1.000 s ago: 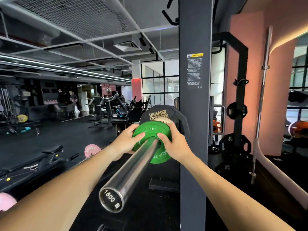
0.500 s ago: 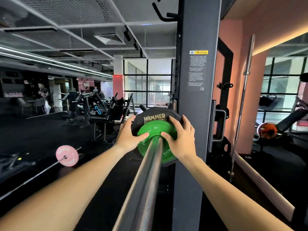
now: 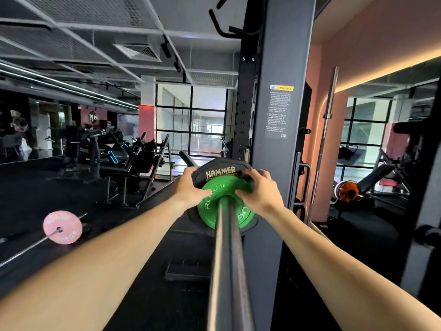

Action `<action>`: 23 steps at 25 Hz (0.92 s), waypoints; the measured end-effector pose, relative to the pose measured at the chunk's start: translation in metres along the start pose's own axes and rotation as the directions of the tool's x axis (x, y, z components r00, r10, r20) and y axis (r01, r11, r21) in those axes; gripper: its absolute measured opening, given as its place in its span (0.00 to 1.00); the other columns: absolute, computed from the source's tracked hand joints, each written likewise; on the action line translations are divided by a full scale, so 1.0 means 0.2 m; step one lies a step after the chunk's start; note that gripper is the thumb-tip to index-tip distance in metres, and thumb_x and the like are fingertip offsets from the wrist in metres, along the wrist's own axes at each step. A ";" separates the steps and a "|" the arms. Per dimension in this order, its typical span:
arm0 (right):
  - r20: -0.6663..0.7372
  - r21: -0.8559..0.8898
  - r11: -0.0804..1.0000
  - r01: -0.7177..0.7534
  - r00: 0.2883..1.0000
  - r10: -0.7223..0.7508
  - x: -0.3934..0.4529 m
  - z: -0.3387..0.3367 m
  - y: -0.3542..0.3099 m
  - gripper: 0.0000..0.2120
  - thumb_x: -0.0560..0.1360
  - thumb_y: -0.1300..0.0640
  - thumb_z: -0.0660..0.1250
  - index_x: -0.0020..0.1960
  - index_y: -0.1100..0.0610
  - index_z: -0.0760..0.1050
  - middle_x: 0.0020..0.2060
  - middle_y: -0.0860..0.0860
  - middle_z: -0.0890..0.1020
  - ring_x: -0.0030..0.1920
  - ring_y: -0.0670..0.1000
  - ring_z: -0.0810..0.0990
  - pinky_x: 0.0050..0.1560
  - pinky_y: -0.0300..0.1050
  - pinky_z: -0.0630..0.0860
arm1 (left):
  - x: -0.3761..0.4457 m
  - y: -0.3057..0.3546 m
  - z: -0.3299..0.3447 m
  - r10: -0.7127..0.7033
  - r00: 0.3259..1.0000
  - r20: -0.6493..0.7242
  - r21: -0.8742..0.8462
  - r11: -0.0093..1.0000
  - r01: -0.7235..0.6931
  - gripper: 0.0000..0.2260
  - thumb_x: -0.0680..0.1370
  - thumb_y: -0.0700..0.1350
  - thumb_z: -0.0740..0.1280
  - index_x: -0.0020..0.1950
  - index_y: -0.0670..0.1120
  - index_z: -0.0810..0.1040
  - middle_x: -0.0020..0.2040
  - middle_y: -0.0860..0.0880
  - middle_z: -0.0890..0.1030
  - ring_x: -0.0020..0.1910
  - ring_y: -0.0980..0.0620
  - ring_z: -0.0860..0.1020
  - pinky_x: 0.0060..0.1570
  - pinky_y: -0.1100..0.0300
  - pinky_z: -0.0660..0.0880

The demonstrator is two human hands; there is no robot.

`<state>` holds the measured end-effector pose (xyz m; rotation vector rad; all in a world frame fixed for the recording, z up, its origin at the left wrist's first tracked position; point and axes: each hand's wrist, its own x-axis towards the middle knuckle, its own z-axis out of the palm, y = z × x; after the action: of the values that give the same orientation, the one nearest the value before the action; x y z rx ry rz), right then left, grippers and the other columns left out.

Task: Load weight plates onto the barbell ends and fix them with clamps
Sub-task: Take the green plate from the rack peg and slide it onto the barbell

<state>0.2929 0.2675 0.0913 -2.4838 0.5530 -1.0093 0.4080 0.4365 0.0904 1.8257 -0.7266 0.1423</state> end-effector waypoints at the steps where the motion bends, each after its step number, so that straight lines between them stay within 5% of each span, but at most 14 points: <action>1: 0.020 -0.009 1.000 -0.001 1.000 0.001 0.00 -0.05 -0.02 0.24 0.73 0.51 0.72 0.68 0.44 0.73 0.66 0.53 0.75 0.65 0.60 0.74 0.64 0.50 0.74 | 0.00 0.05 -0.03 0.031 0.999 0.006 0.046 0.998 -0.031 0.28 0.72 0.39 0.77 0.70 0.46 0.73 0.66 0.45 0.77 0.57 0.51 0.74 0.47 0.70 0.69; 4: 0.046 -0.054 0.999 0.008 0.999 -0.005 -0.06 -0.23 -0.05 0.20 0.73 0.52 0.72 0.65 0.45 0.78 0.57 0.49 0.83 0.59 0.55 0.80 0.53 0.40 0.74 | 0.01 0.20 -0.09 0.119 0.988 0.098 0.154 0.979 -0.134 0.19 0.73 0.46 0.77 0.62 0.50 0.79 0.62 0.47 0.79 0.60 0.48 0.77 0.57 0.57 0.73; 10: -0.004 -0.130 0.988 -0.085 0.996 0.085 -0.28 -0.65 0.00 0.21 0.74 0.50 0.72 0.67 0.46 0.77 0.62 0.53 0.81 0.58 0.53 0.80 0.53 0.40 0.72 | -0.12 0.61 0.07 0.302 0.902 0.307 0.082 0.936 -0.341 0.12 0.73 0.46 0.77 0.55 0.48 0.83 0.53 0.47 0.83 0.45 0.51 0.78 0.39 0.62 0.72; 18: -0.139 -0.224 0.934 -0.280 0.957 0.254 -0.74 -1.31 0.34 0.19 0.74 0.49 0.73 0.65 0.48 0.79 0.54 0.52 0.82 0.54 0.54 0.81 0.49 0.42 0.74 | -0.54 1.20 0.58 0.484 0.692 0.535 -0.032 0.831 -0.556 0.08 0.74 0.47 0.76 0.51 0.48 0.82 0.46 0.52 0.81 0.46 0.51 0.80 0.43 0.59 0.74; 23: -0.216 -0.223 0.911 -0.346 0.929 0.300 -1.05 -1.73 0.66 0.20 0.73 0.50 0.74 0.64 0.48 0.80 0.55 0.52 0.84 0.55 0.55 0.83 0.53 0.43 0.78 | -0.81 1.45 0.99 0.514 0.635 0.577 -0.105 0.817 -0.567 0.09 0.74 0.49 0.76 0.51 0.48 0.82 0.45 0.53 0.82 0.47 0.50 0.80 0.43 0.61 0.72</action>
<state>-0.1224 0.1869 0.1347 -2.4114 1.1811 -1.0844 0.0719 0.2687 0.1806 1.6736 -1.7441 -0.0071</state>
